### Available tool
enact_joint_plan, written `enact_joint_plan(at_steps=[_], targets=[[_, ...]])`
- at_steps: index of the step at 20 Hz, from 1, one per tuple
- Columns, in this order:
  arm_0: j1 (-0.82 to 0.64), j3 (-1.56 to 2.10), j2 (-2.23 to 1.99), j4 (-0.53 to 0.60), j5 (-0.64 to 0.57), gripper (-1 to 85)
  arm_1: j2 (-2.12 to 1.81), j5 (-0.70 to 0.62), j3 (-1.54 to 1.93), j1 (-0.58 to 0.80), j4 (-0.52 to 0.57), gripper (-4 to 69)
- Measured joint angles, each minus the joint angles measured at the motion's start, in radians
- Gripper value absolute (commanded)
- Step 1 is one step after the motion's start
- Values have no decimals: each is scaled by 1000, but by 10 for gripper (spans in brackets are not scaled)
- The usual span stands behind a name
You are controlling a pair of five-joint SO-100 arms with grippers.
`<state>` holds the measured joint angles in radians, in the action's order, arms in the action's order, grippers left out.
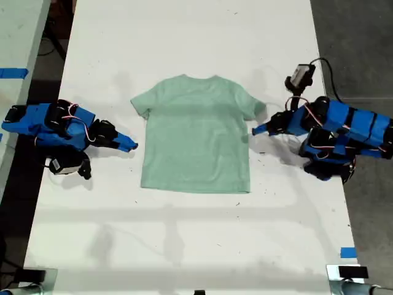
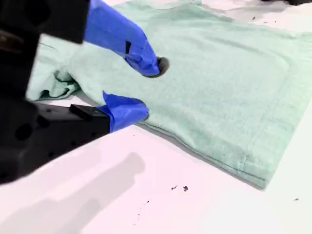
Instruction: Fold t shirt
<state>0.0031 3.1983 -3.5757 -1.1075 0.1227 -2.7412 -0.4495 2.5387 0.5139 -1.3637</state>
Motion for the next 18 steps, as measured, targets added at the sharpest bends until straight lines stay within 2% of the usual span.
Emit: enact_joint_plan(at_steps=[3, 6, 11, 13, 15, 17, 18], targets=[[-3, 0, 0, 0, 0, 111, 318, -202, -152, 255, 44, 363], [-3, 0, 0, 0, 0, 111, 413, -288, -147, 460, 192, 355], [-3, 0, 0, 0, 0, 111, 669, -293, -74, 508, 620, 280], [-3, 0, 0, 0, 0, 111, 718, -276, -74, 511, 713, 262], [-3, 0, 0, 0, 0, 111, 733, -264, -72, 520, 746, 206], [-3, 0, 0, 0, 0, 111, 747, -258, -72, 526, 756, 52], [-3, 0, 0, 0, 0, 111, 750, -253, -72, 528, 758, 11]])
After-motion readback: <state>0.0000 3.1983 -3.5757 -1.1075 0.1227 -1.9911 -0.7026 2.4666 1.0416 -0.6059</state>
